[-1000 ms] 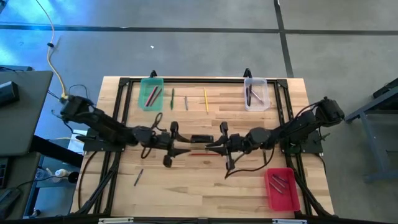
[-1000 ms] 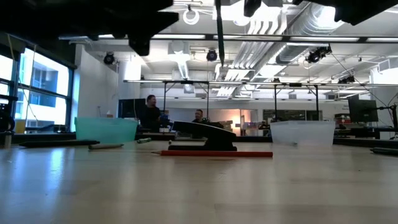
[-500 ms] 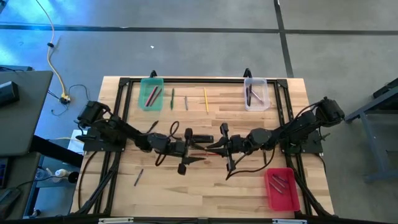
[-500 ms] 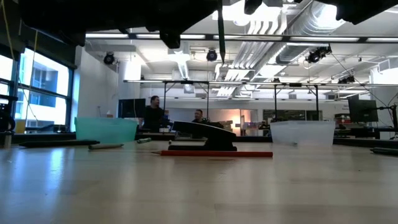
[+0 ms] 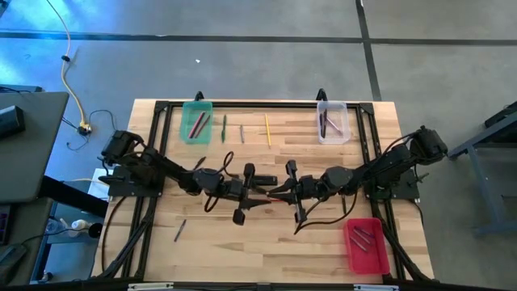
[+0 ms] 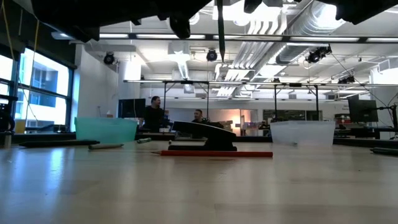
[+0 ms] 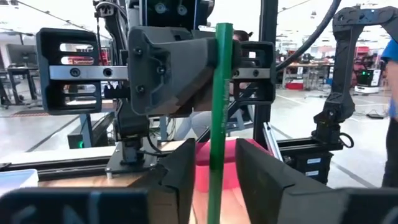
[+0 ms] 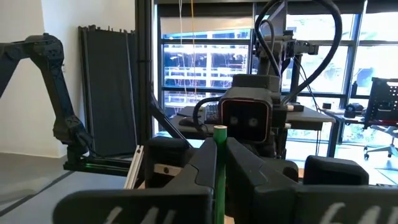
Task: Sort crayons/erasers/pens/pencils in bins
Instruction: Put the green pencil into the green bin
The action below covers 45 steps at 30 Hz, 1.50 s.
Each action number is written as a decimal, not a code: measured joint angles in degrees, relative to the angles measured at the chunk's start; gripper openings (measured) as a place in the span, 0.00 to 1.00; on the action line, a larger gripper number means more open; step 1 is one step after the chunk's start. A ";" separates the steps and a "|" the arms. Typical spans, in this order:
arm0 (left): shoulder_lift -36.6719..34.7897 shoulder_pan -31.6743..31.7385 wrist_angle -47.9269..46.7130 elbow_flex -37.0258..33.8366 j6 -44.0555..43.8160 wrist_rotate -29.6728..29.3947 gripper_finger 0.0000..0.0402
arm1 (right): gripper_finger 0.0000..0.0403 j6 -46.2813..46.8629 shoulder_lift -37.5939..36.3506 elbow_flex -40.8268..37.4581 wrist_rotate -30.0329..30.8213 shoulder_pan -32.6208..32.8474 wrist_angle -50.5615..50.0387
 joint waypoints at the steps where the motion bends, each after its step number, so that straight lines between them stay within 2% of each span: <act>1: 0.00 0.08 0.00 0.00 0.02 0.33 0.22 | 0.01 0.00 0.00 0.01 0.00 0.00 0.00; 8: 0.00 0.10 -0.33 -0.02 0.04 0.65 0.04 | 0.01 -0.11 0.00 0.02 -0.50 0.00 -0.07; 11: 0.00 0.10 -0.58 -0.02 -0.18 0.32 0.02 | 0.05 -0.15 0.00 0.02 -0.44 0.00 -0.17; 13: -0.17 0.03 -2.21 -0.01 -1.77 -1.99 0.02 | 0.10 -0.87 0.00 0.01 0.04 0.00 -0.63; 17: -3.15 0.10 -10.77 -0.06 -2.58 -6.47 0.01 | 0.23 -3.33 0.00 0.04 7.10 0.38 -3.07; 21: -8.74 0.10 -23.74 -0.04 -3.42 -9.86 0.01 | 0.35 -5.76 0.00 0.04 15.72 1.12 -4.77; 27: -18.59 0.10 -45.53 -0.04 -6.23 -17.09 0.00 | 0.42 -10.38 0.00 0.04 20.35 2.31 -4.81; 31: -25.63 0.28 -60.50 -0.04 -9.75 -23.19 0.00 | 0.38 -13.21 0.00 0.04 26.00 2.98 -6.72; 35: -32.65 3.49 -74.13 0.09 -14.24 -28.77 0.00 | 0.26 -14.57 -0.02 0.06 32.25 2.99 -10.67; 40: -36.19 15.00 -90.33 3.92 -19.39 -30.33 0.00 | 0.04 -14.37 -0.02 0.05 35.28 2.45 -14.36; 42: -35.85 20.67 -92.83 5.57 -18.86 -30.09 0.00 | 0.02 -14.28 -0.02 0.05 35.36 2.43 -14.41; 45: -34.01 29.70 -93.99 7.64 -16.28 -27.34 0.00 | 0.04 -14.13 -0.02 0.36 35.36 2.45 -14.68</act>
